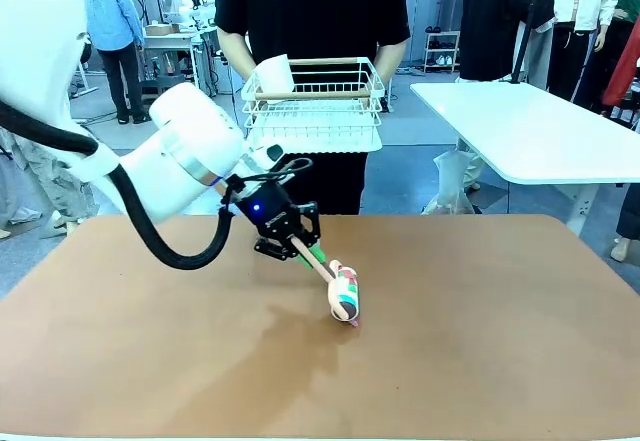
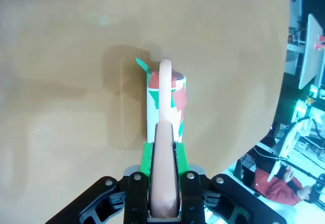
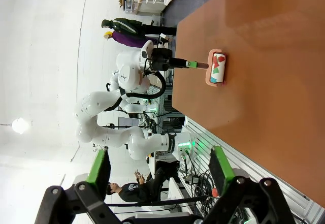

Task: Clean the table.
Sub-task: Clean the table with the Lint Roller when the human lifts the Dish drying rack.

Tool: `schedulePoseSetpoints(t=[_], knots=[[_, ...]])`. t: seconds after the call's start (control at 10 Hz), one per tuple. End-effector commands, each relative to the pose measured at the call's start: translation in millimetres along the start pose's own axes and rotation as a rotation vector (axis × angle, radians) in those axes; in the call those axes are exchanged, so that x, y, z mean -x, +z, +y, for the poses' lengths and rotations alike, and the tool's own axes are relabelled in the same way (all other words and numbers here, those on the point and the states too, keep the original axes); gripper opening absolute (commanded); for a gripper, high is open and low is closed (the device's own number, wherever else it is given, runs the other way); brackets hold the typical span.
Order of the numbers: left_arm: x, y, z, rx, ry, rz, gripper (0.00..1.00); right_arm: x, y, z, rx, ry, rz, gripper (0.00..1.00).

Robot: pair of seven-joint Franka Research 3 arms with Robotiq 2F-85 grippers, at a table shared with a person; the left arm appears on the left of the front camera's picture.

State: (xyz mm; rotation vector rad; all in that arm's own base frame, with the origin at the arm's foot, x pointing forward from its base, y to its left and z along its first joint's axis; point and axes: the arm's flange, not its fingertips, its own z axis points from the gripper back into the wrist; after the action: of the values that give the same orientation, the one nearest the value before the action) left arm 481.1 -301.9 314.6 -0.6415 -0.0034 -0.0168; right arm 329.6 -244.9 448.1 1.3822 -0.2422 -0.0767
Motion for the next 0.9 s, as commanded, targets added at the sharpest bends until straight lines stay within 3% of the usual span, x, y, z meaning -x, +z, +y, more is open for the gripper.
schedulePoseSetpoints(t=[0.0,0.4,0.8], knots=[[-7,-10,-25,-0.032,-0.023,0.023,0.21,1,0,4,-0.009,0.005,-0.004,1.0],[-10,34,-50,0.065,-0.009,-0.033,0.21,1,0,4,-0.009,0.005,-0.004,1.0],[-3,121,-44,0.115,-0.081,-0.051,0.21,1,0,4,-0.009,0.005,-0.004,1.0]])
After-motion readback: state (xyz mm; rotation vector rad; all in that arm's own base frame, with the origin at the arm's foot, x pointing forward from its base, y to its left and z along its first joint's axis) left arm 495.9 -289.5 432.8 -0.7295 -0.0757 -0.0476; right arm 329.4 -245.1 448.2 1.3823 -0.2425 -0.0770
